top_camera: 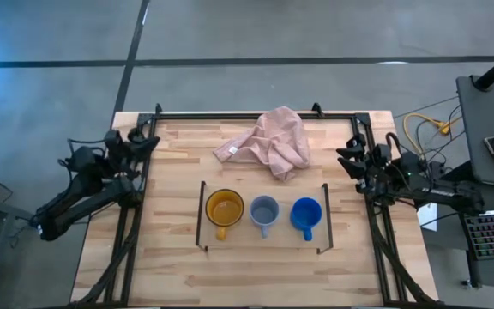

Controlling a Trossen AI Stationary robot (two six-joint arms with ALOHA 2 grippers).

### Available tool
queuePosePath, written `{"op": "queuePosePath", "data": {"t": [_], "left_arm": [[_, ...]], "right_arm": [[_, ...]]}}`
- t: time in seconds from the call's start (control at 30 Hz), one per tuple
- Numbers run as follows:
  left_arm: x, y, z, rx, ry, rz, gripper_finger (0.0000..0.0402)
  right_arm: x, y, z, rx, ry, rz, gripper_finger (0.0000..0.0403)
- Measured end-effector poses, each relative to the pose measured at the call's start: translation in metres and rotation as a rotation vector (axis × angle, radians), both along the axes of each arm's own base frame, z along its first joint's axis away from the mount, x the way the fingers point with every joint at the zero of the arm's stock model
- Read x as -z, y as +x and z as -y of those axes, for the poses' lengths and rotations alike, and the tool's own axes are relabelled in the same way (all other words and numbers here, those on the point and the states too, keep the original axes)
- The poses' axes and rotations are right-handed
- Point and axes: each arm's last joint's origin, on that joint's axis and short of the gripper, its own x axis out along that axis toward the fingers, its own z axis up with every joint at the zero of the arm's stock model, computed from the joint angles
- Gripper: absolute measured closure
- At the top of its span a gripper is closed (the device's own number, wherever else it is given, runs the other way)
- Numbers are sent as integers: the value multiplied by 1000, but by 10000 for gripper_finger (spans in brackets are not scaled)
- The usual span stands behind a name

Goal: Stack small to large cups/mugs on shelf
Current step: Return to Home Position

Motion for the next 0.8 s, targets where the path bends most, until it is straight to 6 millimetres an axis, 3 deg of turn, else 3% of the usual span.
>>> {"op": "queuePosePath", "data": {"t": [0.17,0.33,0.5,0.7,0.8], "left_arm": [[-9,-2,0,-47,86,7,402],[17,8,-5,-21,33,-7,402],[30,13,-7,-3,94,103,402],[65,22,-14,37,-94,90,402],[64,22,-12,86,-94,131,402]], "right_arm": [[13,1,0,7,-14,-21,273],[27,2,0,-8,27,-32,266],[22,-2,0,21,-12,31,261],[20,-3,0,32,-20,51,266],[20,-3,0,27,-13,56,264]]}}
